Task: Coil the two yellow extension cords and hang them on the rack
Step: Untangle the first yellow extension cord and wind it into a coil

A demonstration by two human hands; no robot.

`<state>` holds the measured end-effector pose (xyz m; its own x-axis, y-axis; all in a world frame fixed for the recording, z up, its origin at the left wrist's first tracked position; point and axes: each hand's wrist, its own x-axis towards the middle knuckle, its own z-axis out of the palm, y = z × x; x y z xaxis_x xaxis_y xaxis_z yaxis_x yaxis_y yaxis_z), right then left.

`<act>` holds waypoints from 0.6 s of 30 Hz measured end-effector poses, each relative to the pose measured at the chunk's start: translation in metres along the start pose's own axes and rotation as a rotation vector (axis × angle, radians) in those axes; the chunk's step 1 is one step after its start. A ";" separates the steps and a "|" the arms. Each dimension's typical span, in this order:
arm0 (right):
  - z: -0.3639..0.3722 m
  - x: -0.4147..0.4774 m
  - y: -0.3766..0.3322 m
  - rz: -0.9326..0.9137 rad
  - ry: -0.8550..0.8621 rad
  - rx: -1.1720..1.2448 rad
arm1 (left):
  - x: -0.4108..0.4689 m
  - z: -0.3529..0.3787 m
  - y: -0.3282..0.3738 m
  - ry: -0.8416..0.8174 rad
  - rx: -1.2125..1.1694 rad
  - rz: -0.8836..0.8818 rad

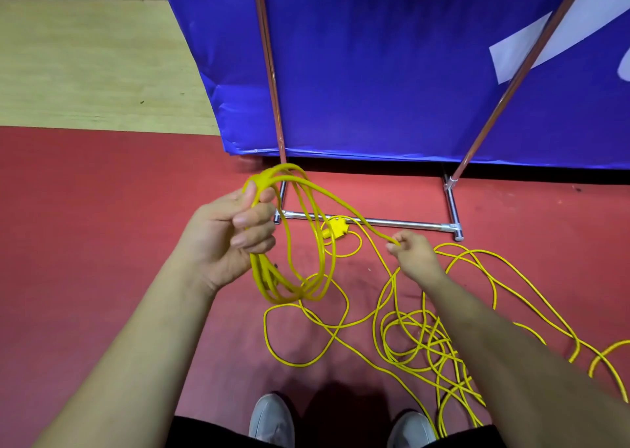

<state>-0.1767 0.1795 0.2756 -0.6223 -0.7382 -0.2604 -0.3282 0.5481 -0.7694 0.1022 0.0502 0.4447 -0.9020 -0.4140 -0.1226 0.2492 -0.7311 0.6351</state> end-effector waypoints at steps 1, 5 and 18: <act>0.002 -0.002 0.008 0.082 0.015 0.064 | 0.000 0.000 0.002 0.029 -0.002 0.035; 0.021 -0.017 0.007 0.248 -0.122 0.306 | 0.004 0.006 -0.002 0.192 0.098 0.108; -0.037 -0.062 -0.140 -0.251 -1.023 -0.047 | 0.008 0.007 -0.022 0.449 0.580 -0.126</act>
<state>-0.1185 0.1636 0.4214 0.3560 -0.8008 -0.4815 -0.4055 0.3318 -0.8517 0.0875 0.0668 0.4357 -0.6493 -0.6187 -0.4423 -0.1850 -0.4357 0.8809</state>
